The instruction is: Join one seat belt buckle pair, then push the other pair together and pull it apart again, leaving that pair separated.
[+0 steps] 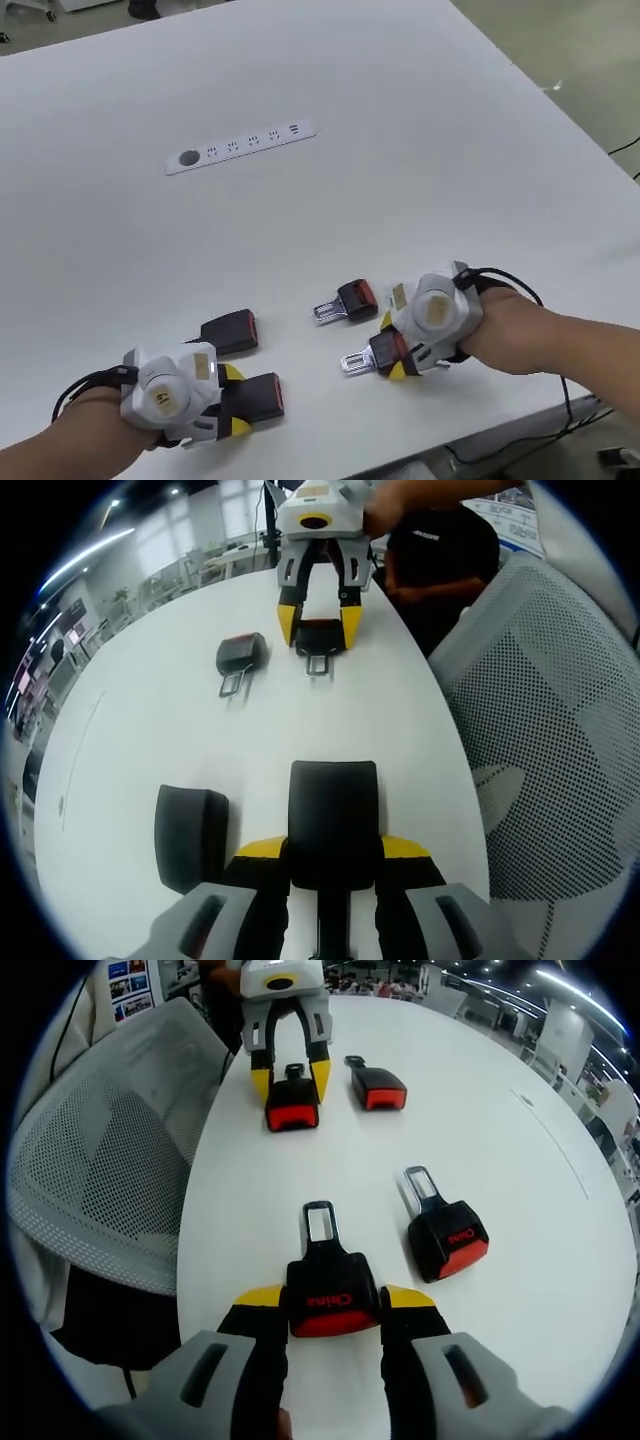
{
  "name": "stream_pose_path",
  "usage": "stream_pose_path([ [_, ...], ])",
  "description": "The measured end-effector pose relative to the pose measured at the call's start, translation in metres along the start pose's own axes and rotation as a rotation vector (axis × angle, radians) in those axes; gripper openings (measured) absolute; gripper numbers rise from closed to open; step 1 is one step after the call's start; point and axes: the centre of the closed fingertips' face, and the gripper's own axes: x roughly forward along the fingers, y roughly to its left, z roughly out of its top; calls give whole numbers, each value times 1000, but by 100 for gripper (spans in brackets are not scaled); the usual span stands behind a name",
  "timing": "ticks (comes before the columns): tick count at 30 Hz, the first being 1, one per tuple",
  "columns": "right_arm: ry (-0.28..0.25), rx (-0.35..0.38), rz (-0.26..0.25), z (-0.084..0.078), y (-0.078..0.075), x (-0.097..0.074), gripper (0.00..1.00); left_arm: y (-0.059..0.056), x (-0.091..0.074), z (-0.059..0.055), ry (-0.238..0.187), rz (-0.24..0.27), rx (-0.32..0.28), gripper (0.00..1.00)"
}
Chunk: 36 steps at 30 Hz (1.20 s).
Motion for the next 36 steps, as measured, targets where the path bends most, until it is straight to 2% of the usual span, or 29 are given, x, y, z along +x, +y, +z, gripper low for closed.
stream_pose_path([
  [8,-14,0,-2,4,3,2,35,0,0,0,0,0,-2,33],
  [14,-57,4,2,20,18,9,34,1,0,-1,2,0,-4,33],
  [25,-129,49,-15,39,20,22,34,-1,-1,1,6,5,-14,33],
  [36,-155,51,-39,65,23,38,35,-1,-1,-1,2,21,-36,33],
])
